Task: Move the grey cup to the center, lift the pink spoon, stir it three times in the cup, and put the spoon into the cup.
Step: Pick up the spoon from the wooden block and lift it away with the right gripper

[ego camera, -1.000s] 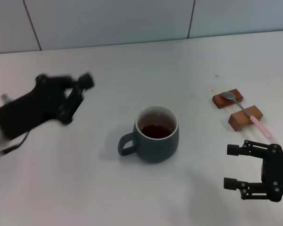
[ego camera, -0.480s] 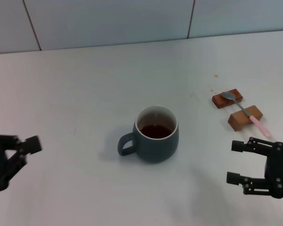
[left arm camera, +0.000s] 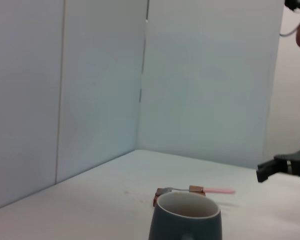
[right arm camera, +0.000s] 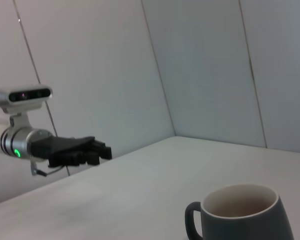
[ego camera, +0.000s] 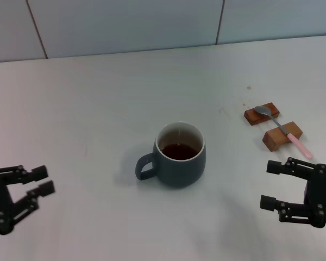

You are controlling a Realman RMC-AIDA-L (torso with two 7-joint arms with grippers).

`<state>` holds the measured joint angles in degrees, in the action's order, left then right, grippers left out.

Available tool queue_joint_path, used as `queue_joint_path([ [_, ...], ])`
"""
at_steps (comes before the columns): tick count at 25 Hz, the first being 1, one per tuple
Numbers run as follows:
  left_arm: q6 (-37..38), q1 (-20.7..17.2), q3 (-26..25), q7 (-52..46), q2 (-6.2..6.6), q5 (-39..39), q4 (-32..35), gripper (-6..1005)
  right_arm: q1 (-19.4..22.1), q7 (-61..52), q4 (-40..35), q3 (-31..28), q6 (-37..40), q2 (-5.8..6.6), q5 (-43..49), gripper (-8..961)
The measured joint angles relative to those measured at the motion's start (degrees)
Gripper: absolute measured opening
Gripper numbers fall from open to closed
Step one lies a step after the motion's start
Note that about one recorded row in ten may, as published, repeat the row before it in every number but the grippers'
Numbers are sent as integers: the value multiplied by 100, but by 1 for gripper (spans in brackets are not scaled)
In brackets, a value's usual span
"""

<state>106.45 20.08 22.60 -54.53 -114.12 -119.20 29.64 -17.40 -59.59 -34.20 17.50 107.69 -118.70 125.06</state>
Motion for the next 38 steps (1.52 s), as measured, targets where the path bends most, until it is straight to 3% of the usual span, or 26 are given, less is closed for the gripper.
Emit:
queue_joint_path([
  [6, -115, 95, 78, 190, -156, -7, 4, 385, 0, 25, 89, -34, -3, 21, 0, 826],
  [16, -219, 286, 78, 179, -235, 14, 7, 649, -11, 31, 90, -37, -4, 31, 0, 825],
  [21, -318, 368, 135, 143, -283, -13, 2, 832, -18, 33, 90, -37, -1, 32, 0, 826],
  [28, -353, 400, 156, 164, -290, -16, -3, 832, -12, 36, 402, -233, 19, 47, -56, 826],
  [31, -377, 401, 157, 174, -294, -9, -3, 832, 56, 27, 1451, -715, 229, 157, -326, 826],
  [33, -384, 402, 156, 175, -295, -9, -3, 832, 108, 9, 1701, -896, 285, 164, -399, 826],
  [36, -415, 406, 152, 177, -295, -9, -3, 832, 450, -281, 2321, -1834, 351, 42, -501, 825],
  [38, -420, 404, 144, 177, -295, -2, -3, 832, 536, -501, 2432, -2082, 342, 11, -502, 825],
])
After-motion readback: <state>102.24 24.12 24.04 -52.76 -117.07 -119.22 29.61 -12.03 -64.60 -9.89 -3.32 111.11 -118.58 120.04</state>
